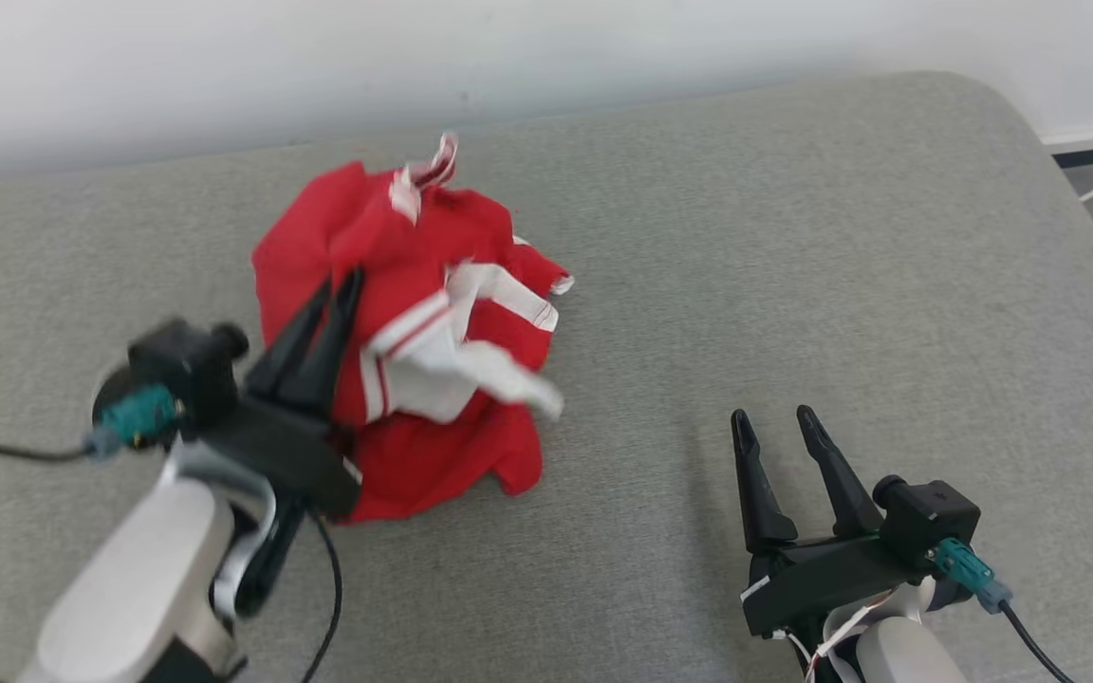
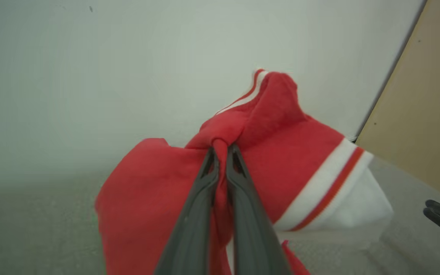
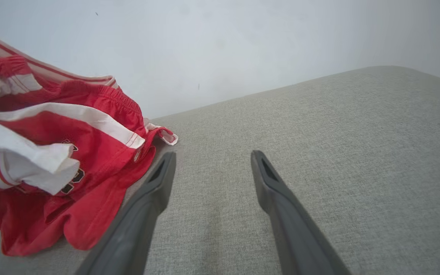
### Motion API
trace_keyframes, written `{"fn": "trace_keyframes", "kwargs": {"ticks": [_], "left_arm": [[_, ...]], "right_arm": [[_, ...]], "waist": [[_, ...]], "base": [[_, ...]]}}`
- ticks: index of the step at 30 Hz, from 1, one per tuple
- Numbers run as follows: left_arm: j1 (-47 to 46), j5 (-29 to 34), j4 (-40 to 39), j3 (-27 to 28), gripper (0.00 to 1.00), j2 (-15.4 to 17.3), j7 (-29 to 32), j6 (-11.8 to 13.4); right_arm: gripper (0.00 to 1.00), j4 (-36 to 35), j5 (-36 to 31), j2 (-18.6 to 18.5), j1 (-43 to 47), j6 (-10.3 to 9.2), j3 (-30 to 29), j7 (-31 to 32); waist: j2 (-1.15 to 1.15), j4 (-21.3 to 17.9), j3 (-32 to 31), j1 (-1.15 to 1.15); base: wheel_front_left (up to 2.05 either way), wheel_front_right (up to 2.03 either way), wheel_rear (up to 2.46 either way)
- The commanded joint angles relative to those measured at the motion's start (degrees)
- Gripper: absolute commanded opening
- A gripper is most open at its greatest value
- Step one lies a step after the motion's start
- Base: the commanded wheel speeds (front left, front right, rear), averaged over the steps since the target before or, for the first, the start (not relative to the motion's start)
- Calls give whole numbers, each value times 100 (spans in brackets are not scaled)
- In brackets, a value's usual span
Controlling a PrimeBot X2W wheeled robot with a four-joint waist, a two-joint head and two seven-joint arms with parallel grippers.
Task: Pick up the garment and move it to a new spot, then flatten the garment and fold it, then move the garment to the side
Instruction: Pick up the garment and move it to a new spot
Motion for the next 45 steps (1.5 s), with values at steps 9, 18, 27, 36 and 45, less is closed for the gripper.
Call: {"fn": "trace_keyframes", "kwargs": {"ticks": [9, 18, 27, 36, 45], "left_arm": [[788, -91, 717, 40, 0, -168, -566, 126], [986, 81, 894, 218, 100, -394, -738, 122], [1754, 762, -464, 739, 100, -630, -745, 294], [2171, 1029, -678, 745, 100, -740, -745, 327], [1893, 1304, -414, 503, 100, -855, -734, 173]], "right_arm": [[100, 119, -139, -7, 72, 4, 17, -8], [100, 203, -197, -7, 139, 4, 4, -8], [100, 254, -215, -8, 258, 4, -11, -8], [100, 311, -178, -7, 283, 4, 53, -8], [100, 355, -164, -7, 228, 4, 107, -8]], "waist": [[0, 230, -32, 0], [0, 360, -173, 0], [0, 554, -409, 0], [0, 650, -514, 0], [0, 585, -579, 0]], "base": [[0, 0, 0], [0, 0, 0], [0, 0, 0], [0, 0, 0], [0, 0, 0]]}}
